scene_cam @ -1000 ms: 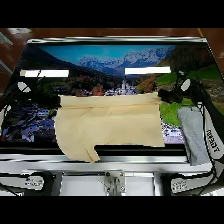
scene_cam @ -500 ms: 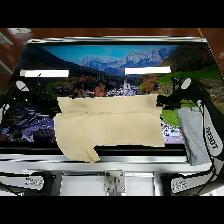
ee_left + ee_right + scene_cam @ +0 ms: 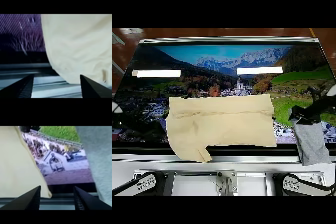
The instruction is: Fold the shirts.
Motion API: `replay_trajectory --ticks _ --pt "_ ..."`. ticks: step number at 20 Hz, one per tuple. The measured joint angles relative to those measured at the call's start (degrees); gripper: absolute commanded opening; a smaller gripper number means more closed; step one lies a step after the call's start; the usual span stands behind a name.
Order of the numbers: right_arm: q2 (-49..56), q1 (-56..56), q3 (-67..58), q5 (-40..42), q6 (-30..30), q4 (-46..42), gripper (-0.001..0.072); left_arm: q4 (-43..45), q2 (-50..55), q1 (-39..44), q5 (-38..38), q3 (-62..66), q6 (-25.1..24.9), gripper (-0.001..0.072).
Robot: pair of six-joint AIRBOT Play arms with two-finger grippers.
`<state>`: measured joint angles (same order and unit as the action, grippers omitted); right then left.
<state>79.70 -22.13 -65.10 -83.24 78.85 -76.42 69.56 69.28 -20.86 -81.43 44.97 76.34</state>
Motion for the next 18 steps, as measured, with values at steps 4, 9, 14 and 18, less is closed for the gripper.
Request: replay_trajectory --ticks 4,9,14,18 --pt "-3.1 -4.0 7.69 0.42 -2.99 5.99 0.0525 -4.61 -5.92 -2.1 4.81 -14.62 -2.64 0.0674" --pt "-4.09 -5.05 10.64 3.15 -3.96 9.46 0.0524 -9.66 -6.32 -0.48 10.36 -19.96 -3.96 0.0658" --pt "-4.26 -5.33 11.23 4.33 -3.98 10.34 0.0524 -13.14 -2.84 4.79 12.9 -20.83 -4.07 0.0571" --pt "-4.28 -5.35 11.34 5.14 -2.99 10.47 0.0524 -15.23 0.04 8.57 18.16 -21.22 -3.93 0.0031"
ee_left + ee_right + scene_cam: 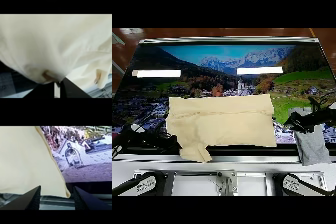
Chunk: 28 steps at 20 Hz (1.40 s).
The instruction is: Fold the shirts.
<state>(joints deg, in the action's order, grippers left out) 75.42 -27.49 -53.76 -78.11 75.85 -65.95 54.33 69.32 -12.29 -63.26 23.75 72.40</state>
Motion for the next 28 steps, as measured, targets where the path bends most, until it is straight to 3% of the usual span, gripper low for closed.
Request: replay_trajectory --ticks 2,4,9,17,18,21,28 --pt "0.0 0.0 0.07 -0.02 0.55 -0.24 0.0525 -0.63 0.61 0.7 0.55 0.07 0.0 0.0033" --pt "0.0 0.0 1.03 -0.94 1.01 -0.79 0.0669 -0.87 0.85 0.61 0.59 0.09 -0.59 0.0033" --pt "-0.02 -0.11 7.89 -3.21 -2.16 -1.53 0.0669 -0.02 -0.63 -1.03 -0.22 0.2 -2.95 0.0033" --pt "1.38 4.76 16.04 6.73 0.37 1.4 0.0663 -0.79 -1.49 -1.57 -4.55 0.28 -4.28 0.0033" --pt "1.77 5.73 16.35 7.15 1.2 1.86 0.0559 -0.92 -1.49 -1.57 -4.79 0.28 -4.31 0.0034" --pt "3.08 8.74 17.03 10.73 2.58 2.58 0.008 -1.03 -1.49 -1.57 -4.81 0.5 -4.42 0.0032" --pt "-1.64 11.65 13.62 13.77 -0.66 4.85 0.0064 -1.25 -2.34 -1.57 -4.85 10.8 -6.62 0.0032"
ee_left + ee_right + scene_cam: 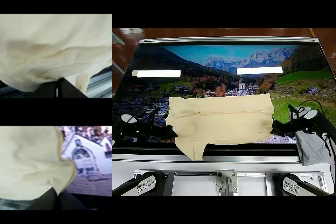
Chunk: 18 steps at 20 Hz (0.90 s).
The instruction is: Fold the shirts.
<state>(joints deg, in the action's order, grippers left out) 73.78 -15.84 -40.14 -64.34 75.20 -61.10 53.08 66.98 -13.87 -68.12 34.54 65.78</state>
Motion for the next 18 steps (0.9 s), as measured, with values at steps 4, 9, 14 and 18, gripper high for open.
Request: replay_trajectory --ticks 4,9,14,18 --pt "-1.95 1.95 -5.31 3.45 -1.14 3.15 0.0063 -0.07 0.17 0.0 0.07 9.27 -0.02 0.0032" --pt "2.36 7.37 -13.79 10.86 0.61 3.58 0.0064 -0.39 6.25 1.11 0.55 20.46 0.48 0.0033" --pt "10.73 9.31 -23.87 15.08 4.42 1.84 0.0063 -1.6 16.76 1.64 0.92 34.32 1.57 0.0033" --pt "16.83 10.84 -28.94 17.31 6.08 1.51 0.0064 -2.99 26.51 2.12 0.2 42.88 3.23 0.0033"
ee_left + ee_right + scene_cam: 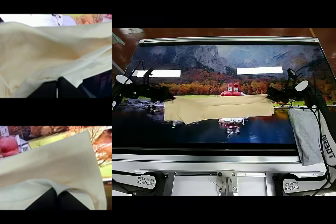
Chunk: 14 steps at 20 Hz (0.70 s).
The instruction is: Fold the shirts.
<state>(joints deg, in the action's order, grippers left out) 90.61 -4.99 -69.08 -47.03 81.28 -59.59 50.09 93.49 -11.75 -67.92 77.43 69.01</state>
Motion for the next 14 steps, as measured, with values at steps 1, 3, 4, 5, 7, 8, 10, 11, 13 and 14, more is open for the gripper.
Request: replay_trajectory --ticks 1,3,4,5,7,8,10,11,13,14 --pt "1.22 0.28 -0.52 0.24 0.28 -0.15 0.0064 -0.24 1.75 -0.02 -0.02 1.25 0.33 0.0033" --pt "3.43 0.48 -1.25 1.2 1.27 -0.46 0.0065 -0.59 5.09 -0.15 -0.02 3.23 0.9 0.0033" --pt "4.37 0.59 -1.44 1.38 1.73 -0.68 0.0065 -0.68 6.36 -0.22 0.0 3.8 1.4 0.0035" --pt "5.27 0.72 -1.6 1.46 2.1 -0.79 0.0065 -0.7 7.54 -0.28 0.02 4.24 2.1 0.0069" --pt "6.43 0.85 -1.81 1.38 2.4 -0.85 0.0107 -0.9 9.2 -0.33 -0.33 4.74 3.65 0.0386" --pt "6.71 0.83 -1.86 1.27 2.54 -0.96 0.0385 -0.98 9.75 -0.35 -0.85 4.9 4.28 0.0468" --pt "6.49 0.57 -1.92 0.98 2.05 -1.09 0.0684 -1.03 10.4 -0.61 -3.02 5.33 5.03 0.0467" --pt "5.92 0.26 -1.97 0.74 1.33 -1.2 0.0684 -1.01 10.6 -0.9 -4.42 5.7 5.4 0.0454" --pt "4.02 -0.92 -1.99 0.26 0.31 -1.9 0.0684 -1.03 10.82 -1.66 -7.78 7.17 5.84 0.0365" --pt "3.1 -1.86 -1.99 -0.31 0.09 -2.64 0.0684 -1.01 10.86 -2.01 -9.66 8.11 6.38 0.0364"
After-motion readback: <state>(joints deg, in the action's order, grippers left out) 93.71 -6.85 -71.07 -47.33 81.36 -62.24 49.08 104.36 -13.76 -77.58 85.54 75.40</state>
